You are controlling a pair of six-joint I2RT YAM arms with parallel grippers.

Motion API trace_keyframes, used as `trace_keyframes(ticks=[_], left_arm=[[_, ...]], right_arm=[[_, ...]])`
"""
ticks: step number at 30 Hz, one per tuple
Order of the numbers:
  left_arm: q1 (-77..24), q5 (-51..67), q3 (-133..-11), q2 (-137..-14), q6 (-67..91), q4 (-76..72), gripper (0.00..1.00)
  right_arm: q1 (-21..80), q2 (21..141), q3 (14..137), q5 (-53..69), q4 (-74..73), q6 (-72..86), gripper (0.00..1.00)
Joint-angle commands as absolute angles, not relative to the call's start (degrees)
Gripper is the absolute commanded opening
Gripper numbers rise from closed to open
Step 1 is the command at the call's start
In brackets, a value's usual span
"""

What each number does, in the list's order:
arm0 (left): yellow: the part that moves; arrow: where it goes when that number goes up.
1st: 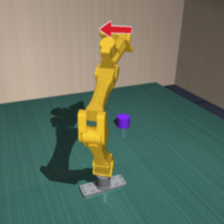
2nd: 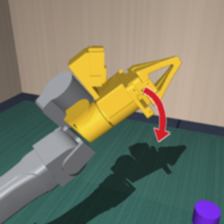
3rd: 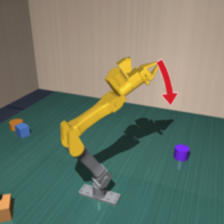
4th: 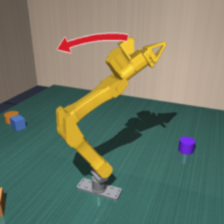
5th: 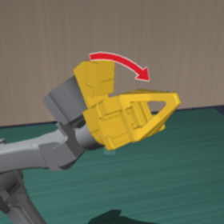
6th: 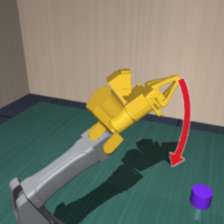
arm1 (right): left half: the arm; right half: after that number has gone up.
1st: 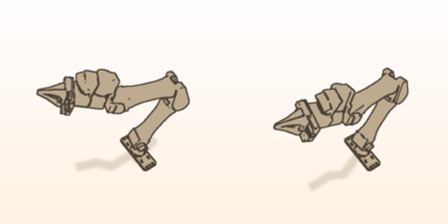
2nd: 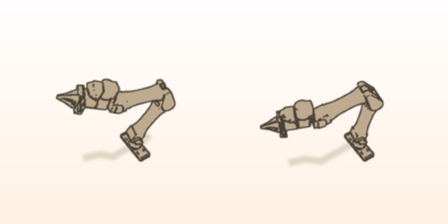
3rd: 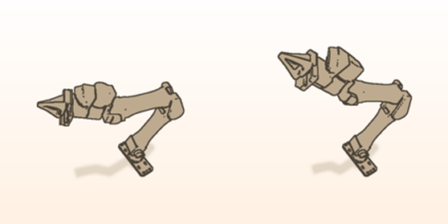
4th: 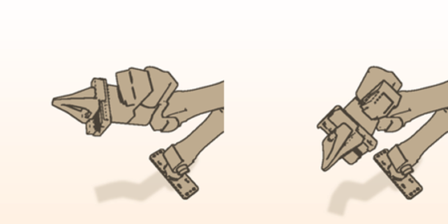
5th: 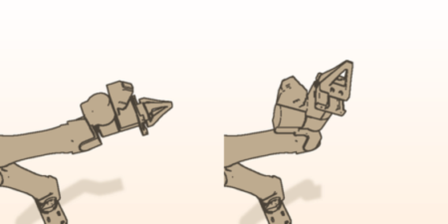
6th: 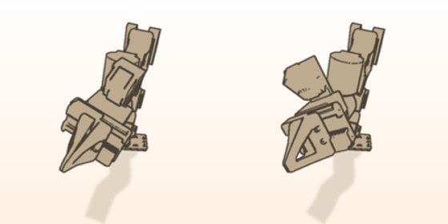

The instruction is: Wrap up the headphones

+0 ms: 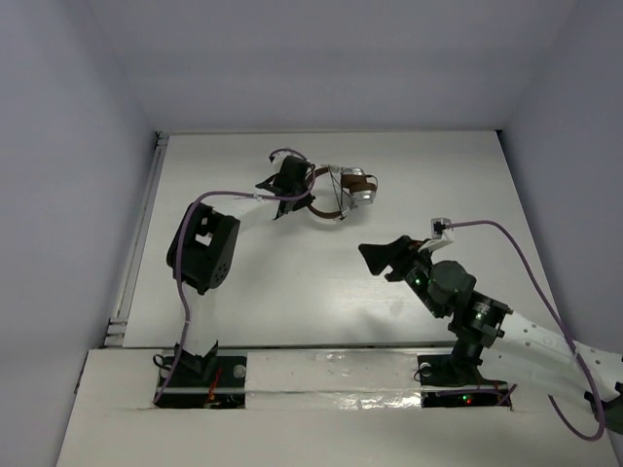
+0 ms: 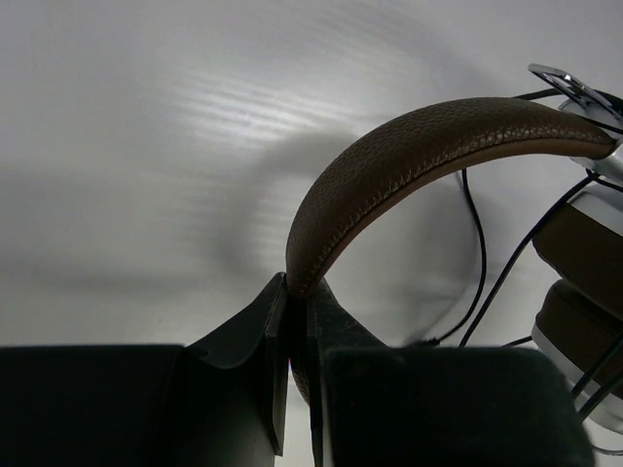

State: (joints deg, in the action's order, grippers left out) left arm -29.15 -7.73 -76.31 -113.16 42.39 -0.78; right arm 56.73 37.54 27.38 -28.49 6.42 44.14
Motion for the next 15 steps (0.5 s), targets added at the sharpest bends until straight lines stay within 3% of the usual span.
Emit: trace_keyframes(ticks=[1,7,10,13,15], left_arm=[[-29.18,-8.96,-84.19,-115.47,40.0,-1.5,0.0],[-29.18,-10.72,-93.42,-123.22,36.13,3.95,0.0],[-29.18,-10.99,-94.75,-124.54,34.98,4.66,0.13],[-29.18,-10.55,-93.96,-124.19,34.45,4.92,0.25],[-29.18,-10.28,-91.94,-122.26,34.1,4.05,0.36]], right_arm=[[57.3,37.79,28.48,-29.0,7.73,42.8,0.73],[57.3,38.67,29.35,-30.32,7.38,41.66,0.74],[57.3,37.8,29.97,-31.72,6.07,41.57,0.72],[57.3,35.43,31.2,-33.48,3.78,41.22,0.65],[57.3,34.02,32.43,-34.53,1.85,40.35,0.52]])
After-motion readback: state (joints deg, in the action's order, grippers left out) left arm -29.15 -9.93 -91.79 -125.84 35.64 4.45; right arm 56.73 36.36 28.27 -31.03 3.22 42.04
